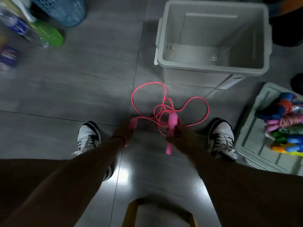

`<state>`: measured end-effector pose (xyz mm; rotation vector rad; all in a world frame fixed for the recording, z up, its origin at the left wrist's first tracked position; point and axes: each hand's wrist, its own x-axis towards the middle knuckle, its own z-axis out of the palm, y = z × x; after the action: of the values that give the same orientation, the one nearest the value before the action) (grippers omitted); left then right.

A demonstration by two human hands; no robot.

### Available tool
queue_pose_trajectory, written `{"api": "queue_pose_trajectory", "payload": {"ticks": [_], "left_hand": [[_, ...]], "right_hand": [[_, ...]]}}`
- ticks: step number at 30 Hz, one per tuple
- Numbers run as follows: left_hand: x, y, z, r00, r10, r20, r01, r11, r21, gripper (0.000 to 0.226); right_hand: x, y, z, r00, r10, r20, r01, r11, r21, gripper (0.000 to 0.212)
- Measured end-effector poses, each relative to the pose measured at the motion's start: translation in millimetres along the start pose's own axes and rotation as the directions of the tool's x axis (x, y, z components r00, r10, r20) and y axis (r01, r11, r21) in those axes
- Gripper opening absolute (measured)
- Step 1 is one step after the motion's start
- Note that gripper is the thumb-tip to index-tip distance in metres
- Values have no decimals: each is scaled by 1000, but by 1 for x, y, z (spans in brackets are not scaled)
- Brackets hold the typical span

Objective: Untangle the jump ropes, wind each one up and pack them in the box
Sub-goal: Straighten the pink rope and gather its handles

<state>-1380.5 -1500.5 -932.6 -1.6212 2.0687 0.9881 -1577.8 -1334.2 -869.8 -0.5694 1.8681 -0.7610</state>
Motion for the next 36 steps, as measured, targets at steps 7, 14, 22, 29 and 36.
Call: {"api": "queue_pose_trajectory", "payload": {"ticks": [7, 14, 22, 29, 36], "left_hand": [[-109, 74, -67, 986, 167, 16, -103, 678, -728, 29], [-188, 87, -166, 912, 407, -51, -322, 631, -706, 35], [-237, 85, -228, 771, 636, 44, -528, 675, -515, 13], [-252, 109, -230, 685, 727, 48, -575, 579, -578, 24], [-232, 110, -234, 827, 561, -29, -364, 496, -788, 20]], "right_hand": [[-45, -77, 16, 968, -244, 56, 235, 963, 133, 32], [-94, -168, 8, 908, -417, 49, 397, 890, 227, 26], [-155, -237, -61, 748, -652, -123, 574, 729, -373, 34], [-166, -261, -66, 606, -795, 18, 713, 533, -455, 27], [-135, -261, -72, 752, -650, -107, 610, 749, -261, 49]]}}
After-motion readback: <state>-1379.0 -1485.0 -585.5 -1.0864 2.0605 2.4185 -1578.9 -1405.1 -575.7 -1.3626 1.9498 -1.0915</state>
